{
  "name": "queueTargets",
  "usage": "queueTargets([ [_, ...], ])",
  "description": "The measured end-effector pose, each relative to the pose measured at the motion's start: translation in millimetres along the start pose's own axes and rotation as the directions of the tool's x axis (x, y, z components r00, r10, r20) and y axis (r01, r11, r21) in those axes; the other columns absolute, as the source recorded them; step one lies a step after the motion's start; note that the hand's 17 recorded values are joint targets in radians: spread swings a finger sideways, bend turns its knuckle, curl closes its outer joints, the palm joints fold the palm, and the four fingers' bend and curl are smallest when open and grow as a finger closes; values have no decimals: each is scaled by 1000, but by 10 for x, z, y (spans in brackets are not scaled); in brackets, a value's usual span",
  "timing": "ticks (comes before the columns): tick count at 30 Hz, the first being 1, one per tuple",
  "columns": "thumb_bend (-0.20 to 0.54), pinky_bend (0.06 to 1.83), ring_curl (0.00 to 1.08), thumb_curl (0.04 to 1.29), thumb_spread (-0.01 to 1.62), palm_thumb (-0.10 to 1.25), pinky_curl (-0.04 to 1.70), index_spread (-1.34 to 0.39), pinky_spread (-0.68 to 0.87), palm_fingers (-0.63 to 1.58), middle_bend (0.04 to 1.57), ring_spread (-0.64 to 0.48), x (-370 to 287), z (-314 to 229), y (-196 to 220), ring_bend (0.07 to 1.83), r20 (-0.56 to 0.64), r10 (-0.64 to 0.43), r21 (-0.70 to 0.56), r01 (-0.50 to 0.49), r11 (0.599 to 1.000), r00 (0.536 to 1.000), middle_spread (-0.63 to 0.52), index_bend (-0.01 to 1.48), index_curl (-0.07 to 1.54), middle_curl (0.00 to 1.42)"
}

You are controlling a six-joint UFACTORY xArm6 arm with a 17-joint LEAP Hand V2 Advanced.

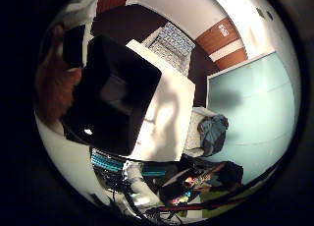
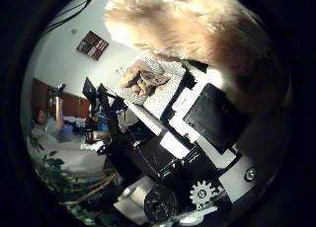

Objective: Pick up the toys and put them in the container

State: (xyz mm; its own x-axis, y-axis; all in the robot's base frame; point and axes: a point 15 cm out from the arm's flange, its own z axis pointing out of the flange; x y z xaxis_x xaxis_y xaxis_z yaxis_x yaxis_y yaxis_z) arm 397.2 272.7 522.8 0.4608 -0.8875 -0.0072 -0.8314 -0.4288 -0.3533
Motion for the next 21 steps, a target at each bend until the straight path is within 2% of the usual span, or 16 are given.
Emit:
queueTargets([
  [2,-27,1063,810,631,1096,854,1078,-243,-270,1102,1201,-251,1,45,-38,1263,0,5,2,-5,1000,1000,-173,961,885,877],
  [5,-30,947,719,560,1132,788,963,-267,-352,1062,1132,-269,24,45,-24,1193,-3,8,-3,-8,1000,1000,-172,778,825,805],
  [8,-25,801,648,510,1128,745,869,-332,-460,772,1030,-309,64,28,0,1115,-6,11,-8,-11,1000,1000,-195,545,756,740],
  [9,-24,773,634,497,1126,737,858,-365,-463,705,996,-313,88,28,16,1082,-9,15,-13,-15,1000,1000,-203,521,743,724],
  [10,-21,727,617,489,1126,739,856,-399,-430,544,940,-304,114,34,36,1022,-13,19,-22,-20,1000,1000,-210,527,732,704],
  [11,-24,631,578,475,1127,732,838,-448,-323,325,826,-260,145,37,49,933,-16,25,-27,-25,999,1000,-208,545,699,657],
  [13,-27,594,519,459,1121,717,815,-490,-117,145,657,-144,228,45,77,808,-25,34,-41,-35,999,999,-165,528,644,578],
  [17,-25,528,374,432,1094,702,680,-523,307,27,403,110,409,72,191,570,-41,44,-89,-48,995,998,-56,403,492,431],
  [21,-21,464,304,418,1078,713,569,-523,430,25,282,195,491,70,206,443,-46,35,-95,-39,995,998,-11,288,407,366],
])
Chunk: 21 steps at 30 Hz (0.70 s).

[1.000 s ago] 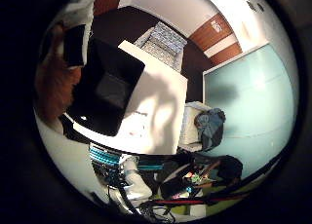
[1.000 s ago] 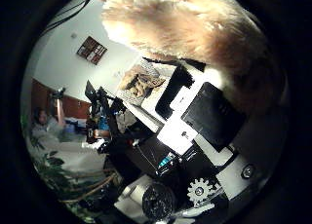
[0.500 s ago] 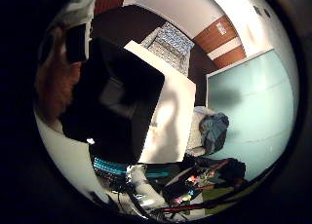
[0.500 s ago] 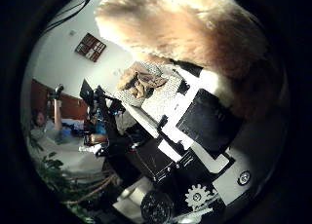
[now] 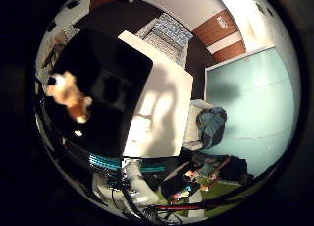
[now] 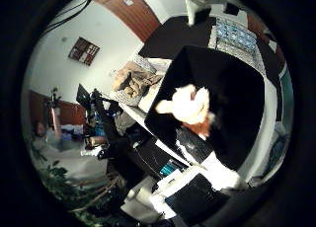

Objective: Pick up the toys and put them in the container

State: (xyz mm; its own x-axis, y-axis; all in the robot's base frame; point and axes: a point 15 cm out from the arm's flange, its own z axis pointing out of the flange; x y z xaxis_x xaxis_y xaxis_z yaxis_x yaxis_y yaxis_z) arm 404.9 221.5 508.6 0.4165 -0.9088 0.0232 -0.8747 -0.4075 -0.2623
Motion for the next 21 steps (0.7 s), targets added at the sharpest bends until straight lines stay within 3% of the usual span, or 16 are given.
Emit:
queueTargets([
  [8,-25,354,252,400,1076,706,435,-448,452,165,227,212,157,-176,253,319,-10,31,-33,-31,999,999,-5,165,340,338],
  [14,-24,339,249,388,1095,683,391,-399,451,193,236,210,768,-399,602,313,-69,166,-62,-171,983,984,-2,152,296,335],
  [21,-21,369,248,370,1118,661,364,-312,454,200,239,212,1596,-461,1076,326,-127,336,-85,-347,934,933,11,151,266,333],
])
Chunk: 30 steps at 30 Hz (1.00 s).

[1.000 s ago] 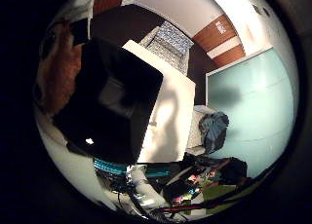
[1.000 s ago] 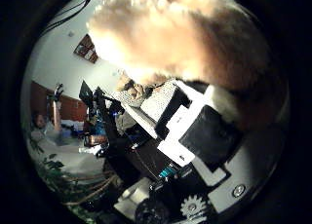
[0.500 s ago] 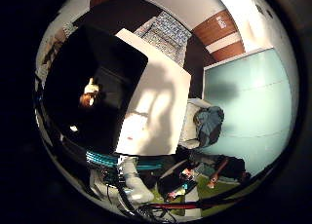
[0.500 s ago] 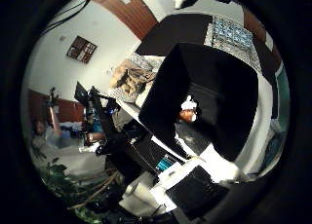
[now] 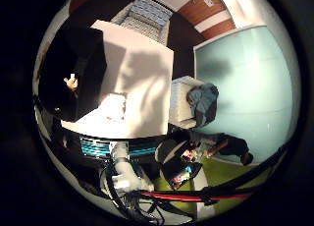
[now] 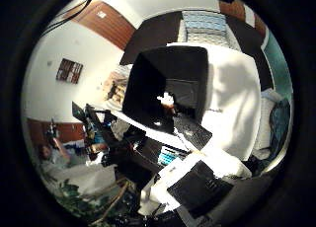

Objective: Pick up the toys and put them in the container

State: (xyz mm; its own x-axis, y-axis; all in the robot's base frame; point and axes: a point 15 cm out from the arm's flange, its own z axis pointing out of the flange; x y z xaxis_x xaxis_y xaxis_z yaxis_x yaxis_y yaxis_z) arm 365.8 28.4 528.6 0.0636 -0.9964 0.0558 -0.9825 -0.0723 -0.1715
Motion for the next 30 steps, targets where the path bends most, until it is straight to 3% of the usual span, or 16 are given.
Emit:
queueTargets([
  [11,-20,376,238,361,1125,661,327,-281,454,200,248,216,1089,970,475,319,135,258,-135,-240,961,957,31,158,264,331],
  [21,-26,428,243,355,1114,603,323,-224,463,146,215,238,947,1815,1097,322,172,289,-280,-234,931,942,109,148,253,325],
  [30,-24,472,249,341,1107,553,315,-190,467,105,196,245,806,2204,1347,342,174,287,-291,-229,929,942,164,146,250,323],
])
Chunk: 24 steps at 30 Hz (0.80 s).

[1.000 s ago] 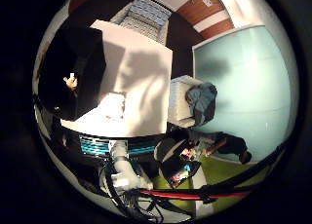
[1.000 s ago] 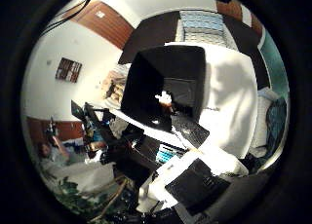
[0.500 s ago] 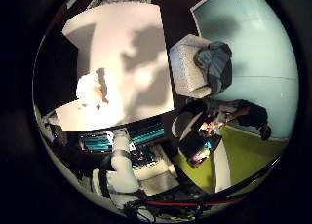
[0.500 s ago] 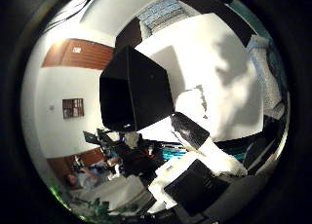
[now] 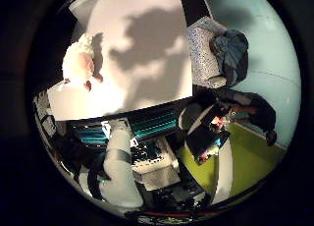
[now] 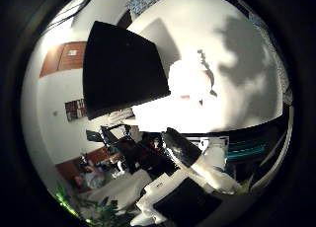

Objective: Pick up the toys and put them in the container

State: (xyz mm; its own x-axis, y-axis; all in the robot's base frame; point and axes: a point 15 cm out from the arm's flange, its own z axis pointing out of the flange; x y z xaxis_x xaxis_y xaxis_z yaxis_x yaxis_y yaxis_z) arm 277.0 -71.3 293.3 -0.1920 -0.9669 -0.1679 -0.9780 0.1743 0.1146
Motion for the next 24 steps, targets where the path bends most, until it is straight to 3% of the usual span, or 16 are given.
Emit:
queueTargets([
  [15,-26,541,257,307,1095,480,318,-145,462,38,195,268,-356,302,-456,382,16,-46,54,45,998,999,213,148,245,317],
  [20,-24,557,256,303,1094,476,316,-144,463,28,195,273,-366,811,-360,391,31,-30,-1,30,1000,999,215,150,246,317],
  [24,-23,565,257,304,1094,475,313,-144,466,23,196,273,-368,943,-486,391,27,-29,36,28,999,999,216,151,246,319],
])
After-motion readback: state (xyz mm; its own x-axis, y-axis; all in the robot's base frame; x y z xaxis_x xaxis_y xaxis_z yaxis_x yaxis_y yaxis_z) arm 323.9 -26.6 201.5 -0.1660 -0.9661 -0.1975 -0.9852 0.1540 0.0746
